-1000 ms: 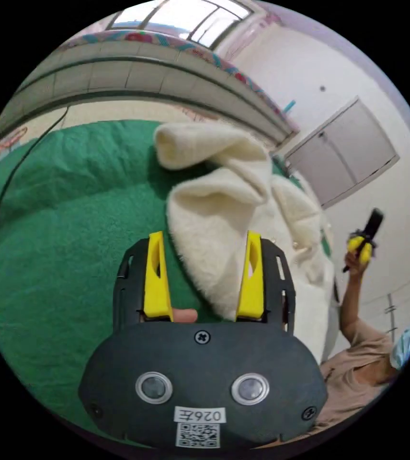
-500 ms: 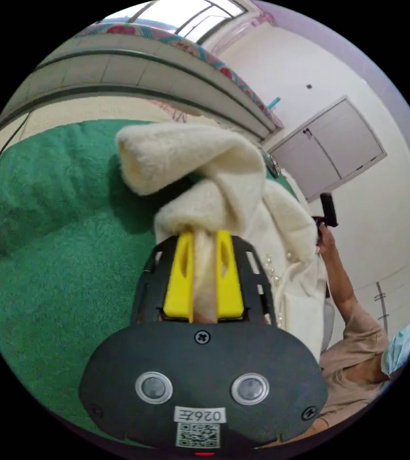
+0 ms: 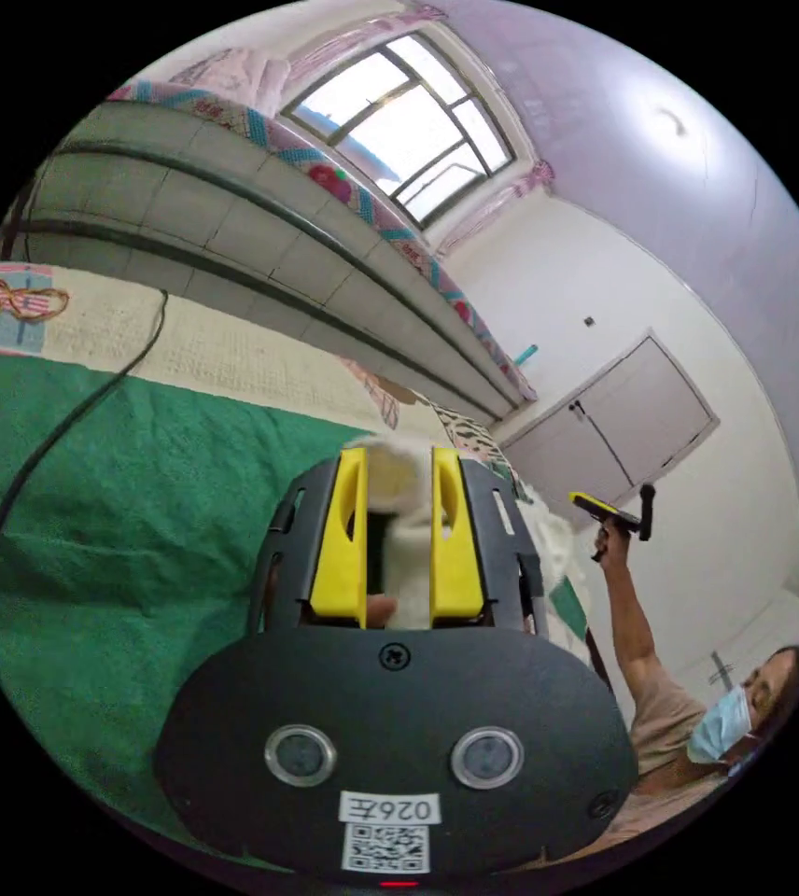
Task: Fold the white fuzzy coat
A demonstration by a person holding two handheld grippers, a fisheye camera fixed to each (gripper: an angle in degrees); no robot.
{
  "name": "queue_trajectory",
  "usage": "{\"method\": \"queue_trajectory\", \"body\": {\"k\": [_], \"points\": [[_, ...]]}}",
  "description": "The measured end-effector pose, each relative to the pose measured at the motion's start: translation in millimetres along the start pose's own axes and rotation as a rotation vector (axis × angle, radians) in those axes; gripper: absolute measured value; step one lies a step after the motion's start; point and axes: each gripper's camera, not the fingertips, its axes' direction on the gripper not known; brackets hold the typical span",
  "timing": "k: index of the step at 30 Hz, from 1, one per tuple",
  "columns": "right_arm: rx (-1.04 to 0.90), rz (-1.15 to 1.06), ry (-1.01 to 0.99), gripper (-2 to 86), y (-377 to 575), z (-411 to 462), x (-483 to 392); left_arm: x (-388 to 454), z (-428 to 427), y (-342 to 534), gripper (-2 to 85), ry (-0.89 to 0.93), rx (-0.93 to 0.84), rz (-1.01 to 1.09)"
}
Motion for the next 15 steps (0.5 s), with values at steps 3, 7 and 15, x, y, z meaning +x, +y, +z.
{"method": "queue_trajectory", "body": {"k": [3, 7, 15], "points": [[0.053, -0.021, -0.323, -0.2, 29.9, -8.4, 12.6, 5.3, 11.9, 26.3, 14.1, 0.039, -0.263, 0.06], [-0.077, -0.114, -0.53, -1.0, 90.6, 6.1, 16.8, 21.5, 3.1, 83.9, 18.8, -0.051, -0.382, 0.106], [-0.269, 0.074, -0.723, -1.0, 185.4, 60.2, 38.3, 60.8, 34.3, 114.7, 1.6, -0.347, -0.542, 0.227]]}}
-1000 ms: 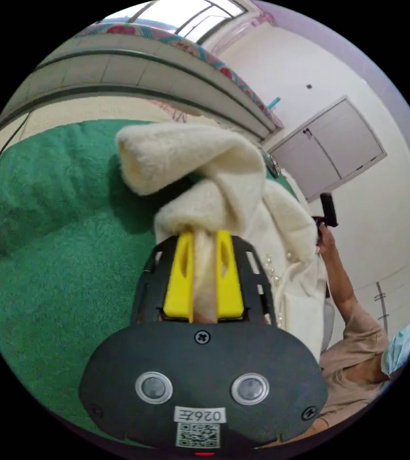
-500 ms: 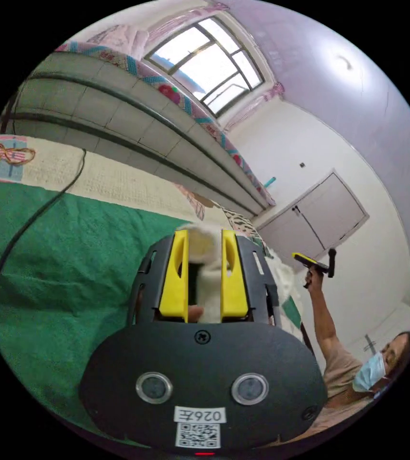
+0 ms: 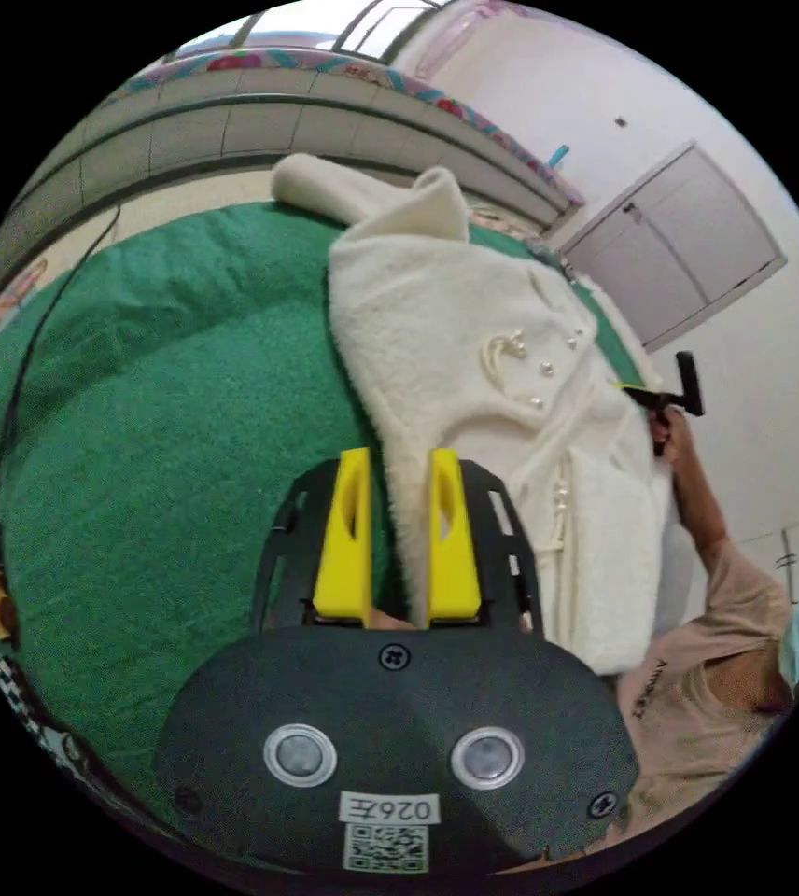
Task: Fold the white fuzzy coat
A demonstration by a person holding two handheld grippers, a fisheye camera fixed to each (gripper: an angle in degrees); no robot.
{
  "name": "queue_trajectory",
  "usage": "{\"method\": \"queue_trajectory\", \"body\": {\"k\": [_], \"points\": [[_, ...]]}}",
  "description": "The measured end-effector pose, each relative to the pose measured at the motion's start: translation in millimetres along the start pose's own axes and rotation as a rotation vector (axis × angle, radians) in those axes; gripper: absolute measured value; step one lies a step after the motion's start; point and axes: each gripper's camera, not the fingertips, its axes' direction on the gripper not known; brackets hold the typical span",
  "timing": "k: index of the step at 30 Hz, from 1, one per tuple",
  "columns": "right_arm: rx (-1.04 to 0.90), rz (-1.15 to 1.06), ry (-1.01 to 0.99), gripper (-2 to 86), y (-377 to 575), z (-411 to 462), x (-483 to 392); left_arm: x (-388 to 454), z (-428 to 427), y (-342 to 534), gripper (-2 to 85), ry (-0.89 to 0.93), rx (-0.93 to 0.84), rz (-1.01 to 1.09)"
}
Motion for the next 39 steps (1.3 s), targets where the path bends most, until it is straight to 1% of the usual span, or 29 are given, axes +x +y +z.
{"method": "queue_trajectory", "body": {"k": [2, 3, 4, 5, 6, 7, 8, 9, 10, 11, 12, 13, 14, 16, 18, 19, 20, 21, 24, 27, 30, 33, 37, 39], "points": [[0.059, 0.054, -0.104, -1.0, 15.3, 8.3, 7.5, 7.5, 9.0, -10.1, 1.2, -0.076, -0.054, 0.061], [0.091, 0.073, -0.192, -1.0, 25.0, 11.5, 8.3, 0.8, 6.2, -15.7, 1.1, -0.072, -0.062, 0.054], [0.044, 0.038, -0.302, -0.9, 30.1, 19.4, 3.6, -6.5, 2.7, -17.3, 1.2, -0.081, -0.05, 0.028], [0.002, 0.016, -0.35, -0.9, 31.7, 24.4, -0.1, -25.7, -4.8, -18.3, 1.5, -0.062, -0.024, -0.038], [-0.091, -0.034, -0.408, -0.9, 34.2, 32.9, -9.8, -46.5, -9.0, -16.7, 2.4, 0.019, -0.008, -0.107], [-0.128, -0.09, -0.387, -0.8, 37.1, 33.6, -21.0, -55.2, -10.3, -15.4, 2.9, 0.068, -0.003, -0.132], [-0.122, -0.115, -0.35, -0.8, 38.3, 30.7, -26.1, -68.7, -16.2, -9.6, 5.4, 0.128, 0.037, -0.184], [-0.091, -0.166, -0.246, -0.7, 39.8, 21.3, -34.8, -76.0, -26.6, -1.0, 7.7, 0.159, 0.097, -0.234], [-0.039, -0.216, -0.096, -0.5, 41.2, 9.8, -43.1, -76.7, -33.5, 4.3, 8.7, 0.163, 0.145, -0.252], [-0.009, -0.238, -0.007, -0.3, 42.1, 4.6, -47.3, -72.3, -48.3, 14.9, 10.1, 0.153, 0.247, -0.262], [0.042, -0.273, 0.161, 0.4, 43.6, -2.7, -55.3, -63.0, -60.0, 21.8, 10.8, 0.143, 0.322, -0.252], [0.085, -0.317, 0.307, 1.5, 45.1, -5.8, -63.9, -57.2, -64.1, 23.3, 10.9, 0.141, 0.35, -0.244], [0.107, -0.34, 0.37, 1.9, 46.3, -5.9, -68.2, -44.0, -66.6, 22.0, 11.1, 0.147, 0.367, -0.205], [0.144, -0.44, 0.552, 3.0, 52.6, 5.2, -83.8, -23.5, -56.3, 14.9, 11.9, 0.154, 0.318, -0.156], [0.115, -0.506, 0.624, 3.4, 57.7, 20.6, -92.6, -5.5, -30.0, 1.5, 16.4, 0.224, 0.215, -0.125], [0.088, -0.552, 0.662, 3.7, 62.0, 31.9, -97.9, -3.0, -23.4, -2.0, 17.7, 0.237, 0.189, -0.126], [0.075, -0.574, 0.683, 3.8, 64.3, 37.4, -100.5, 0.1, -10.7, -9.3, 19.5, 0.254, 0.127, -0.139], [0.063, -0.624, 0.724, 3.9, 69.8, 46.9, -106.1, 2.4, 0.1, -16.1, 20.3, 0.252, 0.054, -0.142], [0.109, -0.753, 0.814, 4.4, 84.5, 60.0, -120.3, 5.7, 17.7, -26.8, 21.0, 0.289, -0.074, -0.147], [0.106, -0.821, 0.82, 4.8, 89.8, 67.4, -126.2, 3.1, 24.5, -35.1, 22.2, 0.37, -0.109, -0.18], [0.029, -0.844, 0.772, 5.0, 87.5, 74.7, -124.7, -5.9, 37.8, -49.4, 22.8, 0.446, -0.14, -0.231], [0.025, -0.854, 0.785, 5.7, 90.5, 76.6, -122.0, -14.6, 48.2, -60.4, 21.6, 0.508, -0.149, -0.268], [0.017, -0.88, 0.82, 7.6, 96.9, 79.5, -111.7, -18.5, 54.7, -62.9, 17.8, 0.526, -0.169, -0.277], [0.022, -0.877, 0.813, 7.0, 96.1, 78.9, -107.3, -15.0, 52.9, -59.9, 10.1, 0.494, -0.164, -0.235]]}}
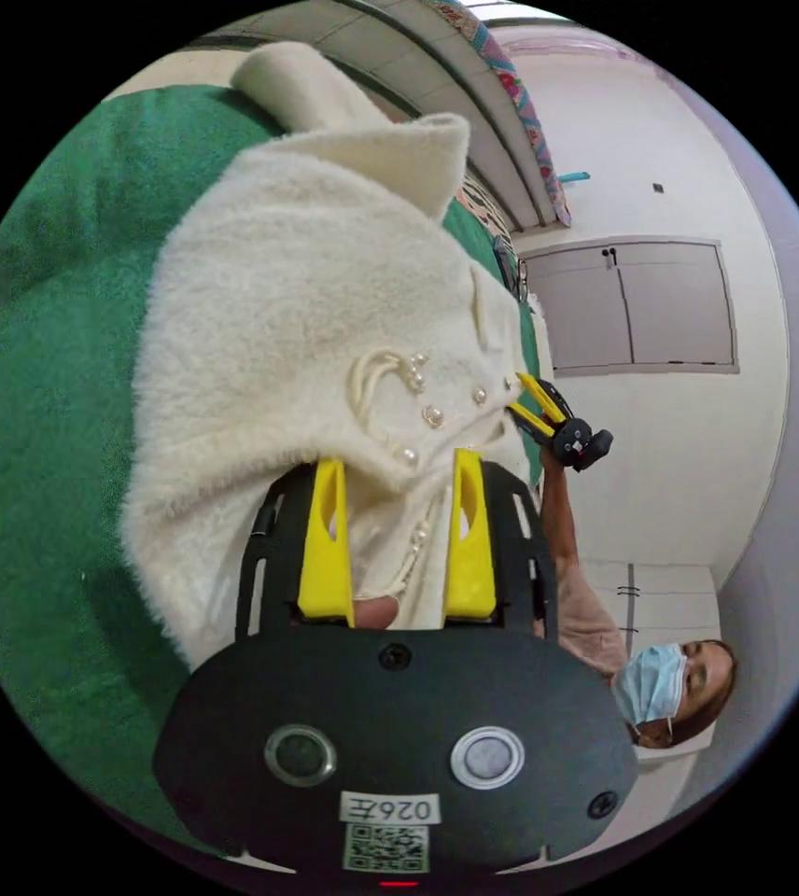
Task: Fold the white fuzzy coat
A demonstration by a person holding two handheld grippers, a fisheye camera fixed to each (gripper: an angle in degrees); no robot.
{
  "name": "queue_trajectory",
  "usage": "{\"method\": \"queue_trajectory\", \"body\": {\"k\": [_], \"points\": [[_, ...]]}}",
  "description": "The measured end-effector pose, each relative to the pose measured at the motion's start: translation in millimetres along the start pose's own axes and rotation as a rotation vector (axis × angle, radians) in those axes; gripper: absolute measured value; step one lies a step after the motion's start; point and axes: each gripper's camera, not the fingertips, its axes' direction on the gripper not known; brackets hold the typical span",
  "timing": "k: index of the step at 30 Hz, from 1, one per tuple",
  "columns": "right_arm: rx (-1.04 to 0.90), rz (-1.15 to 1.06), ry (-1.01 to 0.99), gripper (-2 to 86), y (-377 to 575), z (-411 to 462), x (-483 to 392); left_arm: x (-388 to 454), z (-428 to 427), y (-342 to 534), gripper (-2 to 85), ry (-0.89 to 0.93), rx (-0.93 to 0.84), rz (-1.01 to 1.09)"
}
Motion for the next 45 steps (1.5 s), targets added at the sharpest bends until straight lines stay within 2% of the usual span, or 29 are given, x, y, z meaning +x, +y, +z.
{"method": "queue_trajectory", "body": {"k": [2, 3, 6, 9, 11, 13, 14, 19, 22, 25, 27, 29, 30, 32, 34, 36, 40, 45], "points": [[-0.022, 0.002, -0.009, 4.0, -0.2, 3.2, 5.1, 2.8, -2.3, 4.7, 2.7, -0.038, 0.022, 0.022], [-0.068, 0.008, -0.026, 0.3, -1.4, 6.5, 10.7, 4.0, -3.7, 6.9, 2.0, -0.034, 0.033, 0.042], [-0.102, 0.077, -0.096, -1.0, -1.3, -2.3, 30.9, 9.6, -11.4, 12.8, 1.0, 0.066, 0.062, 0.104], [0.083, 0.166, -0.199, -1.3, 17.7, -42.5, 45.3, 15.9, -23.3, 29.6, 0.9, -0.002, 0.083, 0.178], [0.12, 0.189, -0.259, -1.2, 34.2, -47.7, 45.5, 5.6, -23.3, 40.0, 1.3, -0.069, 0.069, 0.157], [0.027, 0.263, -0.394, -0.6, 52.3, -20.0, 45.7, -10.4, -12.7, 46.3, 2.4, -0.053, 0.03, 0.143], [-0.01, 0.271, -0.435, -0.4, 56.0, -11.5, 45.7, -20.6, -1.4, 49.4, 4.0, 0.01, -0.002, 0.137], [0.163, 0.549, -0.56, 5.5, 108.5, -31.9, 83.4, -23.9, 3.7, 90.1, 9.9, 0.074, 0.151, 0.179], [0.214, 0.64, -0.62, 6.4, 142.7, -45.5, 91.7, -12.2, 2.2, 121.4, 11.1, -0.07, 0.202, 0.239], [0.229, 0.718, -0.696, 7.0, 169.7, -44.2, 95.0, 7.3, 20.3, 138.3, 17.7, -0.229, 0.171, 0.369], [0.206, 0.749, -0.702, 7.7, 178.2, -38.9, 95.5, 30.8, 46.6, 143.5, 22.0, -0.387, 0.11, 0.493], [0.173, 0.753, -0.689, 8.5, 180.6, -33.6, 93.7, 36.9, 68.5, 139.7, 21.7, -0.453, 0.015, 0.489], [0.148, 0.738, -0.683, 8.5, 179.4, -29.5, 90.8, 35.2, 82.3, 136.9, 19.2, -0.472, -0.029, 0.455], [0.097, 0.697, -0.69, 7.9, 174.8, -22.3, 84.0, 35.9, 91.9, 142.0, 15.0, -0.55, 0.038, 0.418], [0.067, 0.68, -0.61, 2.0, 173.3, -26.6, 78.3, 39.0, 101.9, 148.2, 9.1, -0.628, 0.049, 0.427], [0.075, 0.653, -0.596, -0.5, 175.2, -37.4, 76.7, 45.4, 108.9, 155.6, 4.4, -0.59, -0.054, 0.493], [0.249, 0.642, -0.552, -1.3, 196.3, -79.7, 68.5, 55.5, 99.0, 177.8, 2.6, -0.517, -0.081, 0.613], [0.534, 0.722, -0.514, -1.5, 224.2, -125.1, 65.9, 73.4, 85.5, 201.1, 2.2, -0.54, 0.027, 0.773]]}}
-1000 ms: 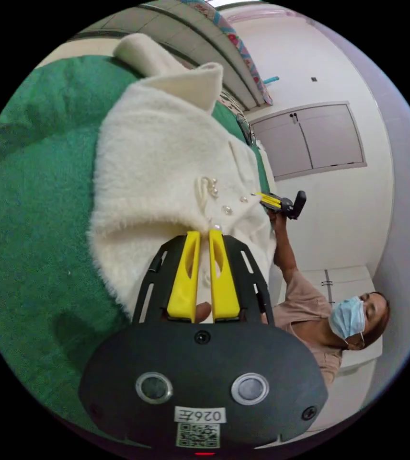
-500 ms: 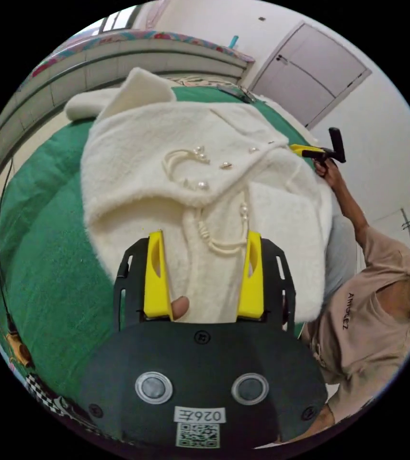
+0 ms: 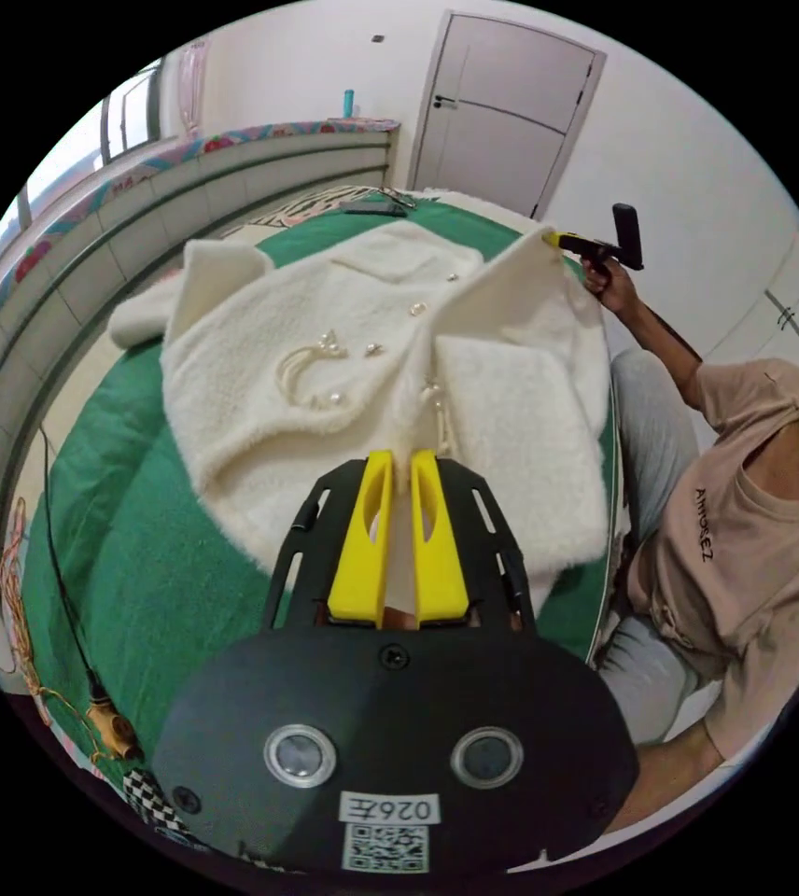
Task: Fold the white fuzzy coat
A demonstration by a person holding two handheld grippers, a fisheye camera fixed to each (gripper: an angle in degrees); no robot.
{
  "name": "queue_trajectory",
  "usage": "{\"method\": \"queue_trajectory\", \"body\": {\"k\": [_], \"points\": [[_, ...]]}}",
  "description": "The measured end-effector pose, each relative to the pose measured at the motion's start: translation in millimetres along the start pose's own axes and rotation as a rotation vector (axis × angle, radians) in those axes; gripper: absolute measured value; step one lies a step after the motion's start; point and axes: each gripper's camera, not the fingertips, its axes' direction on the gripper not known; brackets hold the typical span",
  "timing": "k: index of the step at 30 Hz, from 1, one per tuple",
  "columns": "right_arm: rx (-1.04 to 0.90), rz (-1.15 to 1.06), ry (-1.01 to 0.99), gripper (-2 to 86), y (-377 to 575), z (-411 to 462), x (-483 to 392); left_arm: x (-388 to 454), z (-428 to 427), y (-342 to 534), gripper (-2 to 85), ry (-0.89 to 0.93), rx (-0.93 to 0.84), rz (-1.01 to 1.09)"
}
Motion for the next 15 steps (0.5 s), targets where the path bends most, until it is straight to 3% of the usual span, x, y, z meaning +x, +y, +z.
{"method": "queue_trajectory", "body": {"k": [2, 5, 7, 9, 13, 15], "points": [[0.022, 0.025, -0.001, -1.4, -6.6, -3.6, 1.4, -5.5, -1.3, 0.1, 2.5, -0.008, 0.033, -0.038], [-0.11, 0.073, 0.101, -1.0, -20.2, 25.4, 12.3, -35.0, 15.3, 3.1, 3.5, 0.044, 0.054, -0.242], [-0.36, 0.121, 0.177, 0.3, -20.3, 76.8, 25.9, -55.0, 35.1, 8.0, 4.1, 0.112, 0.048, -0.392], [-0.477, 0.119, 0.225, 1.3, -15.4, 102.1, 25.7, -66.6, 50.2, 13.4, 4.4, 0.177, 0.001, -0.503], [-0.284, 0.049, 0.267, 0.3, -11.4, 84.3, -8.4, -56.1, 20.1, 20.4, 1.8, 0.168, 0.098, -0.449], [-0.367, 0.012, 0.305, 0.4, -4.9, 98.9, -13.4, -59.0, 23.7, 26.9, -0.1, 0.089, 0.021, -0.462]]}}
